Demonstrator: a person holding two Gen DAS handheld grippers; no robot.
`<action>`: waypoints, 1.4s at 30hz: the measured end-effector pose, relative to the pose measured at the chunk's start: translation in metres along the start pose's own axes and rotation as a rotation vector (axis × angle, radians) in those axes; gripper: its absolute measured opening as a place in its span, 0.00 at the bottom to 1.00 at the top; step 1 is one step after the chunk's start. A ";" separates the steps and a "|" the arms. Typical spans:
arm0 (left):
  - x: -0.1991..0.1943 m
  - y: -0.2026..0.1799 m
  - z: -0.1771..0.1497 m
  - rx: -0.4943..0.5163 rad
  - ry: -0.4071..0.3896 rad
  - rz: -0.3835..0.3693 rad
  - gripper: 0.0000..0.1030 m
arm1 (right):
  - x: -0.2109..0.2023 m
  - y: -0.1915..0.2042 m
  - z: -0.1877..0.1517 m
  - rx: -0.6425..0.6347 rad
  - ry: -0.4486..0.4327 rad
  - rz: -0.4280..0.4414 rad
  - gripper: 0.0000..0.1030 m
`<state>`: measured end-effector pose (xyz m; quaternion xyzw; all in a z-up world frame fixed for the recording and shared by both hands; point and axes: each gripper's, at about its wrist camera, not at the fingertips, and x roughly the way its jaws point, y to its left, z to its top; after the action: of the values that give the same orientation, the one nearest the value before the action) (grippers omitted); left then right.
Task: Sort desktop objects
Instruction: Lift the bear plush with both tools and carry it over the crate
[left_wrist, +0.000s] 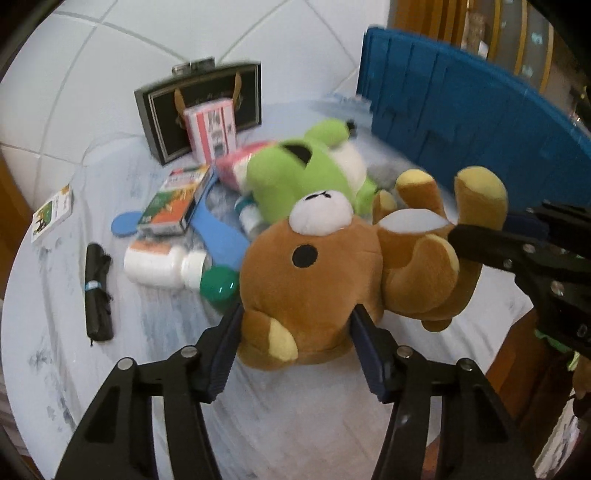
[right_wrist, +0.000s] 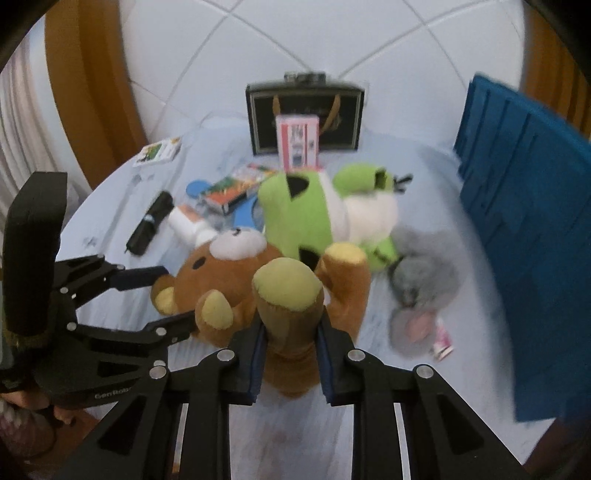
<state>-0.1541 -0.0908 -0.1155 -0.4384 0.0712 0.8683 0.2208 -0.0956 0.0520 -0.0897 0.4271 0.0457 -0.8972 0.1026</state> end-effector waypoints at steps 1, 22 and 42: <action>-0.006 -0.001 0.005 -0.011 -0.026 -0.012 0.55 | -0.005 0.000 0.005 -0.009 -0.014 -0.015 0.23; -0.083 -0.272 0.258 0.206 -0.444 -0.275 0.55 | -0.254 -0.203 0.089 0.069 -0.478 -0.500 0.22; 0.020 -0.470 0.264 0.391 -0.120 -0.084 0.52 | -0.164 -0.472 -0.034 0.431 0.017 -0.415 0.37</action>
<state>-0.1474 0.4188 0.0607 -0.3373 0.2066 0.8526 0.3416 -0.0745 0.5418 0.0129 0.4282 -0.0588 -0.8843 -0.1765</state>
